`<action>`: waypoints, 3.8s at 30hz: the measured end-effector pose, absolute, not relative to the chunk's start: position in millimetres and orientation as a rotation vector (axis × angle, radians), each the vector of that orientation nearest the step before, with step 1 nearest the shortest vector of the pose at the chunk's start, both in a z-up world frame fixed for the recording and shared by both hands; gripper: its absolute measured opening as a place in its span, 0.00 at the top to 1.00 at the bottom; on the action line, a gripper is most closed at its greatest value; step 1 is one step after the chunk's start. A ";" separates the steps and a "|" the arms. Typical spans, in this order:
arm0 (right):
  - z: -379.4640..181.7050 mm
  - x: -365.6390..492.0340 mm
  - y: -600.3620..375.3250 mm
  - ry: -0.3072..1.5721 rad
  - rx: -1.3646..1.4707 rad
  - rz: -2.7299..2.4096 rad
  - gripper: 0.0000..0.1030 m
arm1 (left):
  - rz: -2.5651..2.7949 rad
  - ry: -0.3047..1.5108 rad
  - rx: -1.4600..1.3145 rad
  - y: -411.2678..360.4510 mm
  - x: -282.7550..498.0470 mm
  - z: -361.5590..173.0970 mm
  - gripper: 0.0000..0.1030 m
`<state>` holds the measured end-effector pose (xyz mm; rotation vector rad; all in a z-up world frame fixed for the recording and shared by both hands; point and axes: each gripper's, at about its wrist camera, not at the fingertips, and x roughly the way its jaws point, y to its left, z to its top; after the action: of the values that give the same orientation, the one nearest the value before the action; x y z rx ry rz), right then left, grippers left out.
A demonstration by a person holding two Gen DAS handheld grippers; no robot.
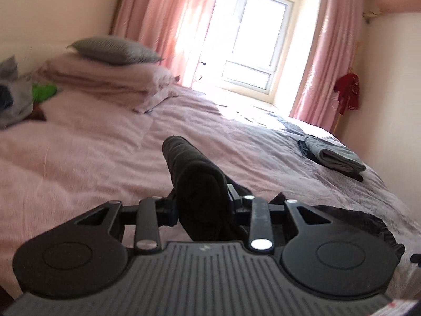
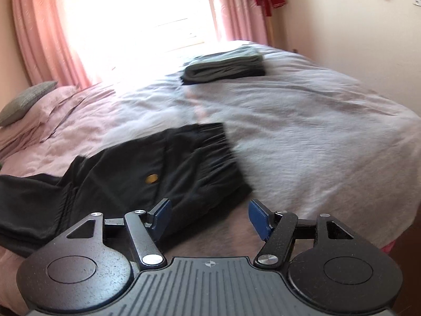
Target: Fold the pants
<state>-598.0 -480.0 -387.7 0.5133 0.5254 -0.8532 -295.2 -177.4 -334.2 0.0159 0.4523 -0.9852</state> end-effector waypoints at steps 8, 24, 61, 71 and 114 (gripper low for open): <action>-377.3 -679.2 -517.7 0.417 0.593 -0.995 0.39 | -1.340 0.149 0.231 -274.7 -458.7 -261.7 0.73; -375.1 -703.0 -555.4 0.277 0.763 -0.718 0.39 | -1.373 0.612 0.262 -327.6 -403.2 -356.7 0.63; -355.5 -525.0 -594.0 0.570 0.335 -0.595 0.62 | -1.366 0.692 0.314 -395.0 -349.9 -359.4 0.75; -435.2 -478.9 -628.1 0.713 0.179 -0.614 0.71 | -1.391 0.715 0.346 -474.6 -344.2 -430.6 0.87; -398.0 -580.2 -535.9 0.660 0.266 -0.575 0.66 | -1.282 0.775 0.500 -329.3 -455.9 -388.8 0.90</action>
<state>-580.2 -535.9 -398.0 0.2663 0.6597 -0.5754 -455.9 -329.3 -388.8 0.5002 0.7745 -1.2819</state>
